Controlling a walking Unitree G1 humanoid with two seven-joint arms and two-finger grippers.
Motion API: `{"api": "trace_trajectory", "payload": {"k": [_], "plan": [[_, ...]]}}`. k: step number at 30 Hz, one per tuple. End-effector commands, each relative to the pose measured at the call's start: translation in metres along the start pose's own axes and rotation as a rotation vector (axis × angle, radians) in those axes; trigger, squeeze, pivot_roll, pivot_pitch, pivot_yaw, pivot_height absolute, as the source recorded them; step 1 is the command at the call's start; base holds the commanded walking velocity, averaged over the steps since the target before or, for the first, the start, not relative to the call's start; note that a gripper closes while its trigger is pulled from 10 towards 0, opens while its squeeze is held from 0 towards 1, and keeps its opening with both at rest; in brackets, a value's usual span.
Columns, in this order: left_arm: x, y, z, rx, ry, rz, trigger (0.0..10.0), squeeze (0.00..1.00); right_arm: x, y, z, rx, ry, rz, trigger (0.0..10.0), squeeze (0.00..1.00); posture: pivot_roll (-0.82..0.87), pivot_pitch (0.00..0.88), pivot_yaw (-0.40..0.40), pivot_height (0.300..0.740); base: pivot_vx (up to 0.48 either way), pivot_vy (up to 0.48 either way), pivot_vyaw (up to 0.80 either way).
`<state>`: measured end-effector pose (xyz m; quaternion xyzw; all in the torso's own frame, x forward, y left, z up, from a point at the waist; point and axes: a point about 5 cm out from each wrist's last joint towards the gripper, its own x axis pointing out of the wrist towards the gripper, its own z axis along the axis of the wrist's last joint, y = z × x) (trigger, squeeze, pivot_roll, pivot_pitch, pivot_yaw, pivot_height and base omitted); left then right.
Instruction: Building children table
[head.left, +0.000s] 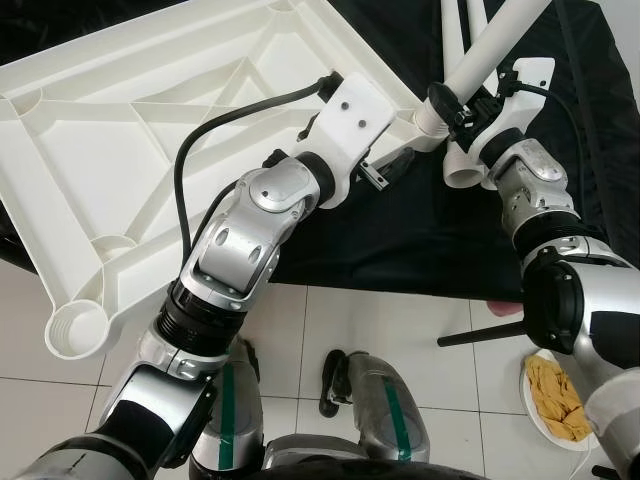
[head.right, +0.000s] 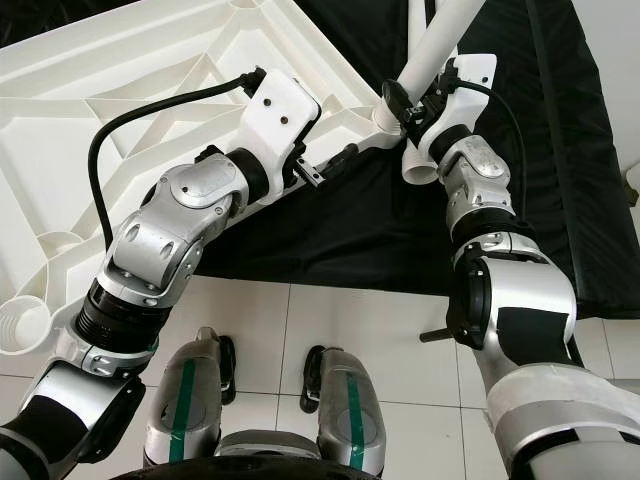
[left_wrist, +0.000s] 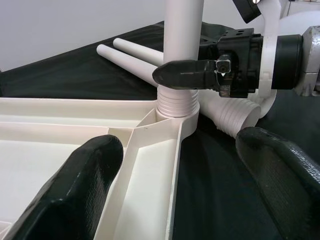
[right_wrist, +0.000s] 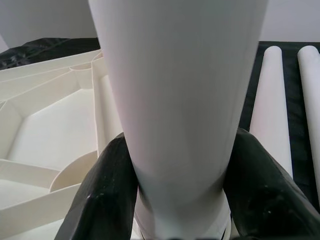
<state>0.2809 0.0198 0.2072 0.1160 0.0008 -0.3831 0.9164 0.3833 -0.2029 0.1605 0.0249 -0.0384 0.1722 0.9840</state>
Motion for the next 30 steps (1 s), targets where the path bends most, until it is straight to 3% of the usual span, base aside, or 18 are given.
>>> {"api": "trace_trajectory", "payload": {"k": [1,11,17,21,26,30], "plan": [[-0.001,-0.005,0.0,0.001,0.004,-0.024,10.0,0.0,-0.003,0.001,-0.011,0.023,0.037,-0.024,10.0,0.0,0.13,0.076,-0.071,0.74,0.0,0.0,0.0],[-0.001,-0.005,-0.001,0.0,0.006,-0.027,10.0,0.0,0.0,0.002,-0.012,0.0,0.028,-0.17,10.0,0.0,0.13,0.075,-0.073,0.74,0.0,0.0,0.0],[-0.001,-0.007,-0.001,0.001,0.006,-0.032,10.0,0.0,0.004,0.007,-0.014,0.018,0.018,-0.318,10.0,0.0,0.14,0.066,-0.08,0.74,0.0,0.0,0.0],[-0.002,-0.007,-0.001,0.0,0.006,-0.033,10.0,0.0,0.004,0.008,-0.015,0.023,0.013,-0.335,10.0,0.0,0.14,0.066,-0.08,0.74,0.0,0.0,0.0],[-0.002,-0.008,-0.002,0.003,0.009,-0.034,10.0,0.0,0.005,0.025,-0.025,0.065,-0.001,-0.459,10.0,0.0,0.15,0.057,-0.083,0.74,0.0,0.0,0.0],[-0.002,-0.009,-0.002,0.004,0.01,-0.034,10.0,0.0,0.005,0.028,-0.027,0.074,0.0,-0.482,10.0,0.0,0.14,0.054,-0.084,0.74,0.0,0.0,0.0]]}}
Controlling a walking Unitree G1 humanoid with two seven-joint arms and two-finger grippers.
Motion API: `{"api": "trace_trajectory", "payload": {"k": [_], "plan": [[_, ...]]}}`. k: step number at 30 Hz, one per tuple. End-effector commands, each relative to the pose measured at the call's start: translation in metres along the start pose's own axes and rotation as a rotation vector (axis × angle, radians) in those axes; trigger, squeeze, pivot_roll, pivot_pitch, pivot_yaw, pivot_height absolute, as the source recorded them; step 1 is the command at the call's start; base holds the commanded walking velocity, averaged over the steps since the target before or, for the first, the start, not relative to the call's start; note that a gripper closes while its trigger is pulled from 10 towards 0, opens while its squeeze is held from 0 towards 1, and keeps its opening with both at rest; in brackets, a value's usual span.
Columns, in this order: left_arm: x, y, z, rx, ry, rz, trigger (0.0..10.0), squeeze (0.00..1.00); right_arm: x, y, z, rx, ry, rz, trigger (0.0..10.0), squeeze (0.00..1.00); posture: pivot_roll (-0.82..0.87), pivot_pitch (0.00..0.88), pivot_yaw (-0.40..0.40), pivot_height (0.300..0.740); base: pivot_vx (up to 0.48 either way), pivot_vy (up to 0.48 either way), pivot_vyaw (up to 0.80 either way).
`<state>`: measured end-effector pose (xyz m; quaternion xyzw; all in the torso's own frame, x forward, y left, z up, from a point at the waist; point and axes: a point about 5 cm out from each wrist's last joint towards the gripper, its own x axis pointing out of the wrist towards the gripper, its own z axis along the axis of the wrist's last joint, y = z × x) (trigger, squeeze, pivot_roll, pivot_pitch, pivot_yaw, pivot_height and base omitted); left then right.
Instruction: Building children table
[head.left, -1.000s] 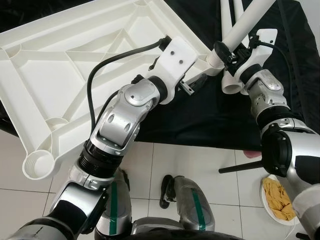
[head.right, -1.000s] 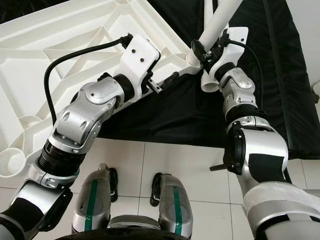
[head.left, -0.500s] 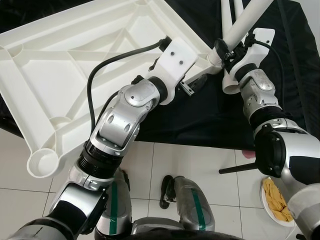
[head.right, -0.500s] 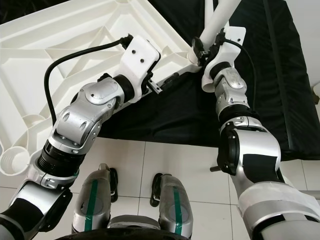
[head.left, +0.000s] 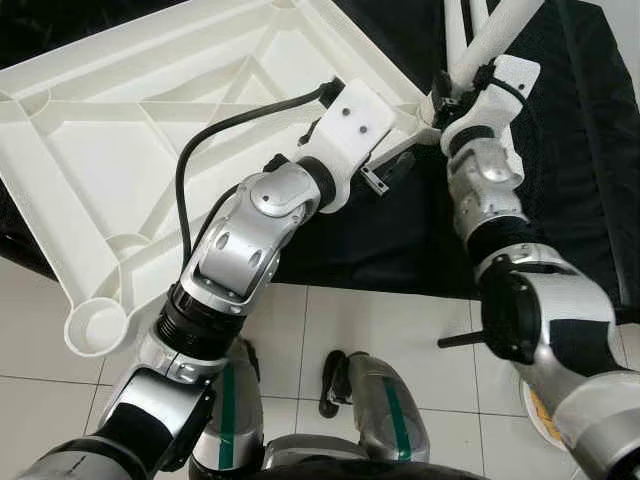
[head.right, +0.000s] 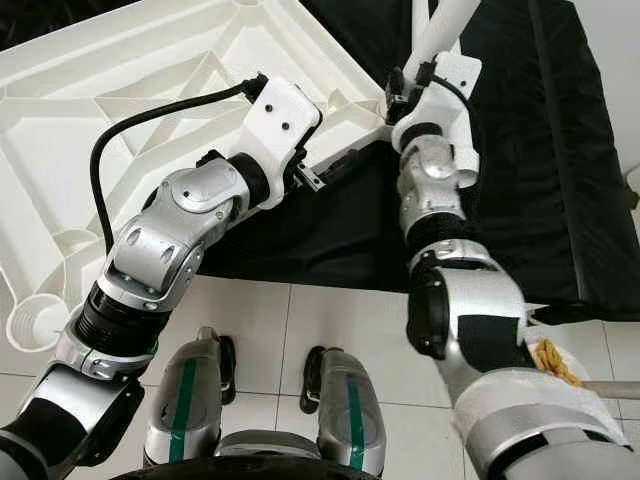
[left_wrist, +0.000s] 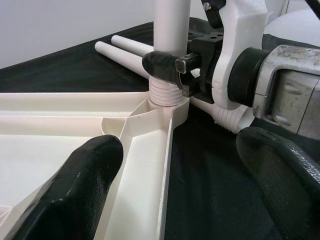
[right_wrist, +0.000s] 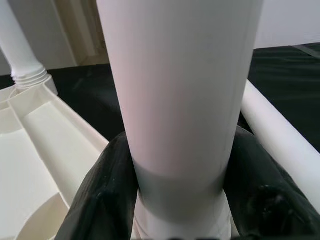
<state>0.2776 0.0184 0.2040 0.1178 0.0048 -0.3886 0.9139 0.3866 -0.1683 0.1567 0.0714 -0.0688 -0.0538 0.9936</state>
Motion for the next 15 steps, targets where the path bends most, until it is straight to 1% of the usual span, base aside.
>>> {"api": "trace_trajectory", "payload": {"k": [1,2,4,5,7,8,10,12,15], "plan": [[-0.001,-0.005,0.0,0.004,0.003,-0.022,10.0,0.0,-0.01,-0.005,-0.021,-0.003,0.083,-0.062,10.0,0.0,0.14,0.053,-0.083,0.74,0.0,0.0,0.0],[-0.001,-0.005,0.0,0.004,0.003,-0.022,10.0,0.0,-0.01,-0.005,-0.021,-0.003,0.083,-0.062,10.0,0.0,0.14,0.053,-0.083,0.74,0.0,0.0,0.0],[-0.001,-0.006,0.0,0.005,0.002,-0.026,10.0,0.0,-0.014,-0.001,-0.023,0.009,0.077,-0.169,10.0,0.0,0.14,0.051,-0.084,0.74,0.0,0.0,0.0],[-0.001,-0.006,0.0,0.005,0.002,-0.026,10.0,0.0,-0.014,-0.001,-0.023,0.009,0.077,-0.169,10.0,0.0,0.14,0.051,-0.084,0.74,0.0,0.0,0.0],[0.0,-0.007,0.0,0.004,0.0,-0.031,10.0,0.0,-0.018,0.005,-0.023,0.002,0.066,-0.244,10.0,0.0,0.13,0.048,-0.087,0.74,0.0,0.0,0.0],[0.0,-0.007,0.0,0.004,0.0,-0.031,10.0,0.0,-0.018,0.005,-0.023,0.002,0.066,-0.244,10.0,0.0,0.13,0.048,-0.087,0.74,0.0,0.0,0.0],[0.0,-0.008,0.0,0.004,0.0,-0.034,10.0,0.0,-0.02,0.013,-0.022,-0.002,0.053,-0.265,10.0,0.0,0.13,0.046,-0.09,0.74,0.0,0.0,0.0],[0.0,-0.008,0.0,0.004,0.0,-0.034,10.0,0.0,-0.02,0.013,-0.022,-0.002,0.053,-0.265,10.0,0.0,0.13,0.046,-0.09,0.74,0.0,0.0,0.0],[0.001,-0.009,-0.001,0.002,0.0,-0.035,10.0,0.0,-0.025,0.022,-0.021,0.004,0.043,-0.281,10.0,0.0,0.13,0.041,-0.097,0.74,0.0,0.0,0.0]]}}
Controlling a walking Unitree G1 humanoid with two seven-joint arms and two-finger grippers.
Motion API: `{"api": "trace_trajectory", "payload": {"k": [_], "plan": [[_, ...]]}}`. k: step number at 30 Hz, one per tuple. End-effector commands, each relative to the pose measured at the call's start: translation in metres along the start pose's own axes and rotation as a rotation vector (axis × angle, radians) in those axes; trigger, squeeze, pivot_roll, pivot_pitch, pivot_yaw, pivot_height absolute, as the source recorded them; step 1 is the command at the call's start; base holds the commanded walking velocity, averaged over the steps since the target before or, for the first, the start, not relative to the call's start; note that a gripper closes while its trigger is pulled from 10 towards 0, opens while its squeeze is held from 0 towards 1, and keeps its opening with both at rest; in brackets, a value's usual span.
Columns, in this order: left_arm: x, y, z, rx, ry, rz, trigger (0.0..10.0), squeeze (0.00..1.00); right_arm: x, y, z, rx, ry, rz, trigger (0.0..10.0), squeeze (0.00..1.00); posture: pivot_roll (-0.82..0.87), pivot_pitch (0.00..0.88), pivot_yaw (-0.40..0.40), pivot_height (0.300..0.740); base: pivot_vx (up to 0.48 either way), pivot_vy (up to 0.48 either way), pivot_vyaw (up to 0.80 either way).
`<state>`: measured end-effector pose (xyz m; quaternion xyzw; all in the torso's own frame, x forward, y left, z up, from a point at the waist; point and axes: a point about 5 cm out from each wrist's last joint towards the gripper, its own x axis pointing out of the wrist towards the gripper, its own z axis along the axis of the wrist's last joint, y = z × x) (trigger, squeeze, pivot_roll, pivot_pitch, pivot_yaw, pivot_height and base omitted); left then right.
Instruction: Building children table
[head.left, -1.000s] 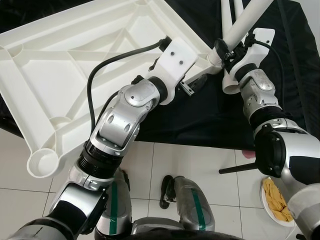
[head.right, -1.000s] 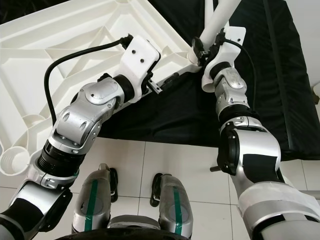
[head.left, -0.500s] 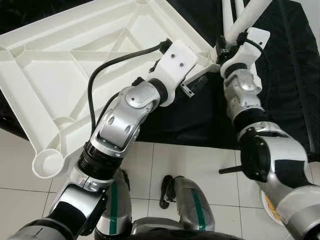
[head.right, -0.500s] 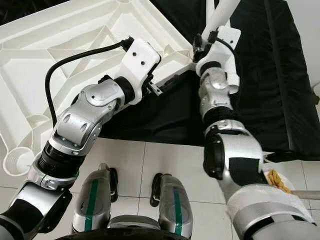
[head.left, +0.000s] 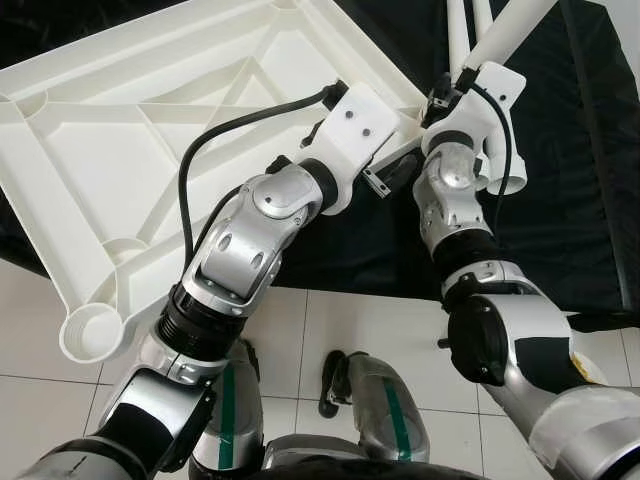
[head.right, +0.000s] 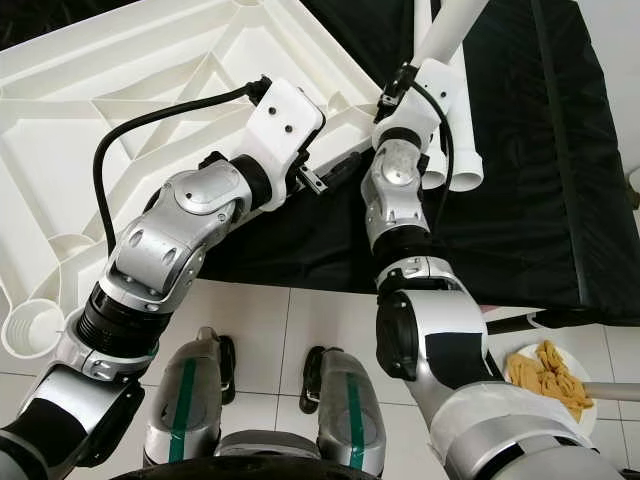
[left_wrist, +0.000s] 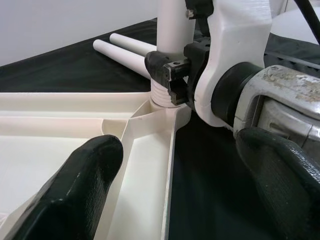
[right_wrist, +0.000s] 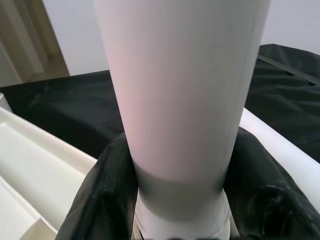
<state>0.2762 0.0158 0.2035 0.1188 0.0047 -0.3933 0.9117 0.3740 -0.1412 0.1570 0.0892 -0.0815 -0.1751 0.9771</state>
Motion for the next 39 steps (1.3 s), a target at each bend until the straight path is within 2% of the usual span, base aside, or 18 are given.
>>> {"api": "trace_trajectory", "payload": {"k": [1,14,17,21,28,31,39], "plan": [[0.0,-0.007,-0.001,-0.001,0.0,-0.025,10.0,0.0,-0.01,-0.005,-0.019,-0.031,0.08,-0.04,10.0,0.0,0.13,0.041,-0.097,0.74,0.0,0.0,0.0],[0.0,-0.008,-0.002,-0.002,0.001,-0.029,10.0,0.0,-0.008,-0.015,-0.015,-0.054,0.085,-0.096,10.0,0.0,0.13,0.044,-0.095,0.74,0.0,0.0,0.0],[0.0,-0.008,-0.002,-0.003,0.003,-0.03,10.0,0.0,0.003,-0.026,-0.009,-0.038,0.109,-0.138,10.0,0.0,0.13,0.045,-0.091,0.74,0.0,0.0,0.0],[0.0,-0.007,-0.002,-0.002,0.003,-0.03,10.0,0.0,0.011,-0.03,-0.004,-0.04,0.125,-0.148,10.0,0.0,0.13,0.045,-0.091,0.74,0.0,0.0,0.0],[0.0,-0.007,-0.002,-0.001,0.004,-0.03,10.0,0.0,0.017,-0.034,-0.004,-0.03,0.183,-0.145,10.0,0.0,0.13,0.045,-0.09,0.74,0.0,0.0,0.0],[0.0,-0.007,-0.002,-0.002,0.004,-0.03,10.0,0.0,0.023,-0.036,-0.005,-0.008,0.265,-0.121,10.0,0.0,0.13,0.047,-0.088,0.74,0.0,0.0,0.0],[-0.001,-0.006,-0.002,-0.001,0.004,-0.026,10.0,0.0,0.029,-0.032,-0.003,0.023,0.336,-0.057,10.0,0.0,0.13,0.05,-0.086,0.74,0.0,0.0,0.0]]}}
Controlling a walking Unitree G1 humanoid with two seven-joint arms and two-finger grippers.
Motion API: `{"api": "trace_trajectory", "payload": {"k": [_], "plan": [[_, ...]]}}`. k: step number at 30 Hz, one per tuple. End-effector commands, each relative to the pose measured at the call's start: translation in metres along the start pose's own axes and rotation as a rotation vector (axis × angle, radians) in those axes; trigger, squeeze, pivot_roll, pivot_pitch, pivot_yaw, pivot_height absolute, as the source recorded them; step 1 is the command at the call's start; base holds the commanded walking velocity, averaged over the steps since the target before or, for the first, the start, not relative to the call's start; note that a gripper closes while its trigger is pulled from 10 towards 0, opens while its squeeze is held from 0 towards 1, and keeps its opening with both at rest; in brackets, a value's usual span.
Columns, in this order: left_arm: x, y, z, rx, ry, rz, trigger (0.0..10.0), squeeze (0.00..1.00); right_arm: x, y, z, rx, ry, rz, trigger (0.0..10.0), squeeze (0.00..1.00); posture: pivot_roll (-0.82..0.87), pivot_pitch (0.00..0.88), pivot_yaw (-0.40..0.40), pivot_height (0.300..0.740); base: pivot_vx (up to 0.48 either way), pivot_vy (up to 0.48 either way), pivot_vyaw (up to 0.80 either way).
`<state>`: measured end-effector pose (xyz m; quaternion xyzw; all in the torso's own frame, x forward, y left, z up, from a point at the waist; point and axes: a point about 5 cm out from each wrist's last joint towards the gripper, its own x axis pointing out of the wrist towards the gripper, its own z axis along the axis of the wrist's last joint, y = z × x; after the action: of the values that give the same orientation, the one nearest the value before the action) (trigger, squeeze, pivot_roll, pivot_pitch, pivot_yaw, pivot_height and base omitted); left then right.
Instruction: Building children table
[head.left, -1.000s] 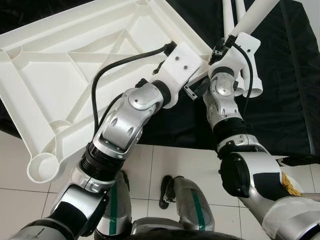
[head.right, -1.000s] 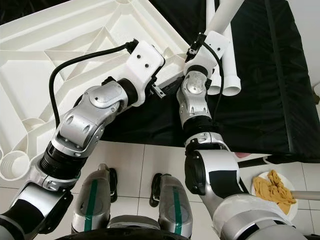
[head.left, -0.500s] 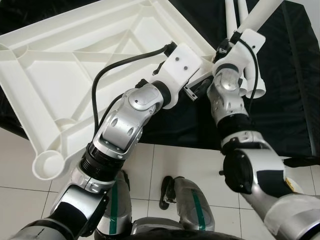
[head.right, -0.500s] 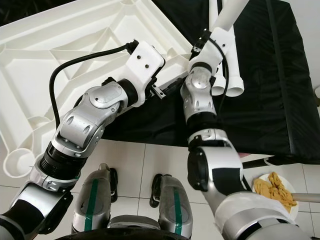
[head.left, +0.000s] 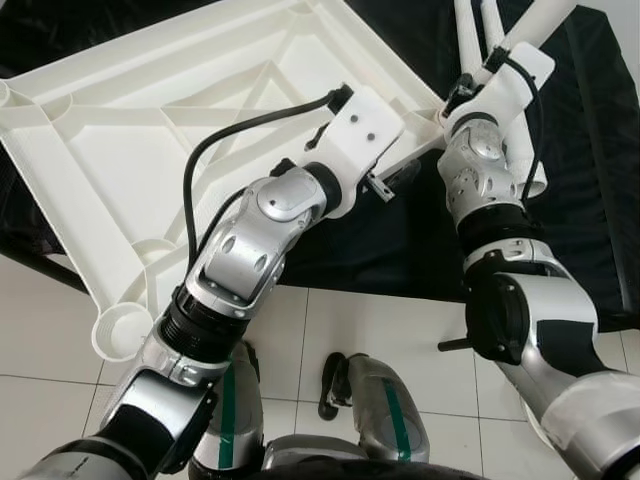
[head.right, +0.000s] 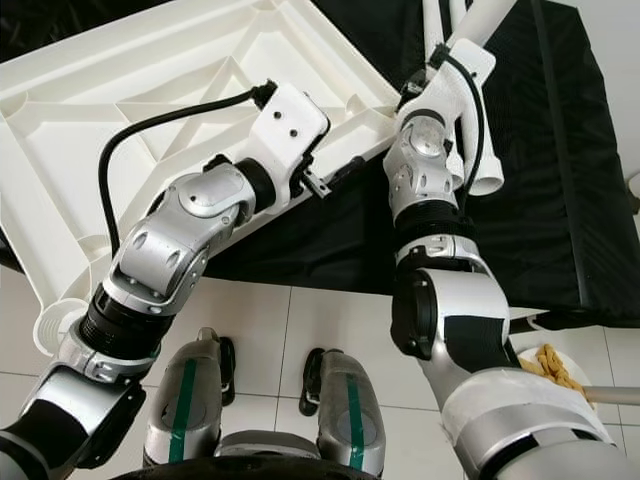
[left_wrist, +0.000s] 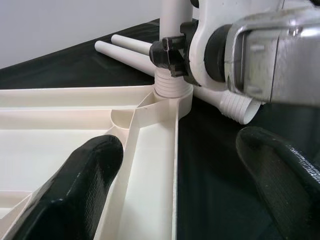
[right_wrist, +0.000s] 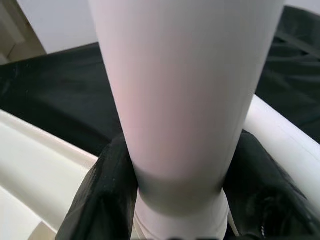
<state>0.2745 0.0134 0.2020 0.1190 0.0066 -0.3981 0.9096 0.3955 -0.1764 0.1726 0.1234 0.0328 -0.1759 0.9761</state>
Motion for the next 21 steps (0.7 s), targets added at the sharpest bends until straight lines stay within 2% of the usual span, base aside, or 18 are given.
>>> {"api": "trace_trajectory", "payload": {"k": [1,10,12,16,17,18,19,21], "plan": [[-0.0016,-0.0033,-0.0007,0.0,0.002,-0.015,10.0,0.0,-0.0001,-0.0106,-0.0193,0.006,0.107,-0.028,10.0,0.0,0.13,0.05,-0.086,0.74,0.0,0.0,0.0],[-0.0019,-0.0036,-0.0003,0.0,0.002,-0.016,10.0,0.0,0.0047,-0.0103,-0.0154,-0.004,0.156,0.038,10.0,0.0,0.13,0.054,-0.084,0.74,0.0,0.0,0.0],[-0.0019,-0.0038,-0.0004,-0.001,0.002,-0.016,10.0,0.0,0.0047,-0.0099,-0.0161,-0.037,0.156,0.052,10.0,0.0,0.13,0.059,-0.086,0.74,0.0,0.0,0.0],[-0.002,-0.0036,-0.0006,-0.003,0.003,-0.013,10.0,0.0,0.0036,-0.0074,-0.0182,-0.044,0.159,0.077,10.0,0.0,0.13,0.061,-0.088,0.74,0.0,0.0,0.0],[-0.0021,-0.0036,-0.0006,-0.004,0.003,-0.012,10.0,0.0,0.0034,-0.0068,-0.0185,-0.044,0.158,0.088,10.0,0.05,0.13,0.062,-0.089,0.74,0.0,0.0,0.0],[-0.0022,-0.0036,-0.0007,-0.005,0.003,-0.011,10.0,0.0,0.0033,-0.0064,-0.0187,-0.042,0.159,0.096,10.0,0.05,0.13,0.062,-0.089,0.74,0.0,0.0,0.0],[-0.0023,-0.0035,-0.0007,-0.006,0.004,-0.01,10.0,0.0,0.003,-0.0052,-0.0185,-0.044,0.153,0.107,10.0,1.0,0.13,0.063,-0.09,0.74,0.0,0.0,0.0],[-0.0024,-0.0034,-0.0008,-0.006,0.004,-0.01,10.0,0.0,0.0028,-0.0044,-0.0183,-0.046,0.149,0.114,10.0,1.0,0.13,0.063,-0.09,0.74,0.0,0.0,0.0]]}}
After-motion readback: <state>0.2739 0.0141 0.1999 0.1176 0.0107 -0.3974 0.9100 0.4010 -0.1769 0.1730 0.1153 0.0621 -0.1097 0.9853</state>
